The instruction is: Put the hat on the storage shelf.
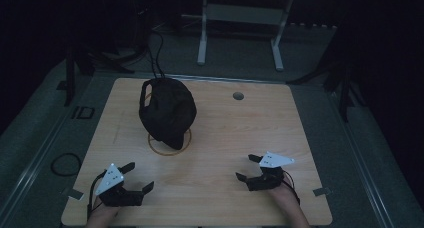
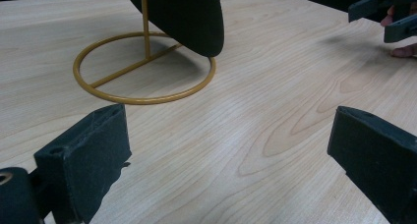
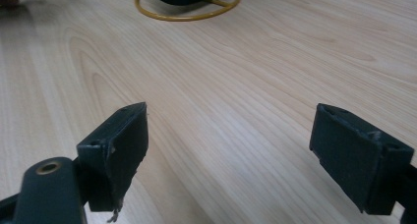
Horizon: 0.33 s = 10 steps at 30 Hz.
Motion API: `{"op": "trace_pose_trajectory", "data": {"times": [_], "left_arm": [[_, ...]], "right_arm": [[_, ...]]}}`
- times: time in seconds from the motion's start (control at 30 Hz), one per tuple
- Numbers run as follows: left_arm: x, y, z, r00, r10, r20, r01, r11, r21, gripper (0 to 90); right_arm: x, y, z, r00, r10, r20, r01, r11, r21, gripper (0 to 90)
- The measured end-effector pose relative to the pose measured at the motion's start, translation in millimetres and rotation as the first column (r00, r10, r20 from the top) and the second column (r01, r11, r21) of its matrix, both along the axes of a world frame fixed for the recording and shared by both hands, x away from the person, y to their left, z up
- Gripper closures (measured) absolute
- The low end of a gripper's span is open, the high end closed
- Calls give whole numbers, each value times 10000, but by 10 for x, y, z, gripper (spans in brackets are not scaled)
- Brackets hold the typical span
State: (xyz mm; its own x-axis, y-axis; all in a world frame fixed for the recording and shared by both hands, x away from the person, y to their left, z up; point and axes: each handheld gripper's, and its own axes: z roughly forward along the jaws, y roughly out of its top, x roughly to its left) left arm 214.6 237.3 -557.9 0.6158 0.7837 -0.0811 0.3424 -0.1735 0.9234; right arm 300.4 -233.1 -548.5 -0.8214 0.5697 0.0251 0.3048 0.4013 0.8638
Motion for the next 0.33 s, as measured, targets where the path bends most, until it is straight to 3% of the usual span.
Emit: {"op": "trace_pose_trajectory", "data": {"times": [0.33], "left_arm": [[0,2,-5,10000,26,-7,-26,10000,-28,27]], "right_arm": [[12,-23,-4,9998,-175,32,176,9998,-49,147]]}}
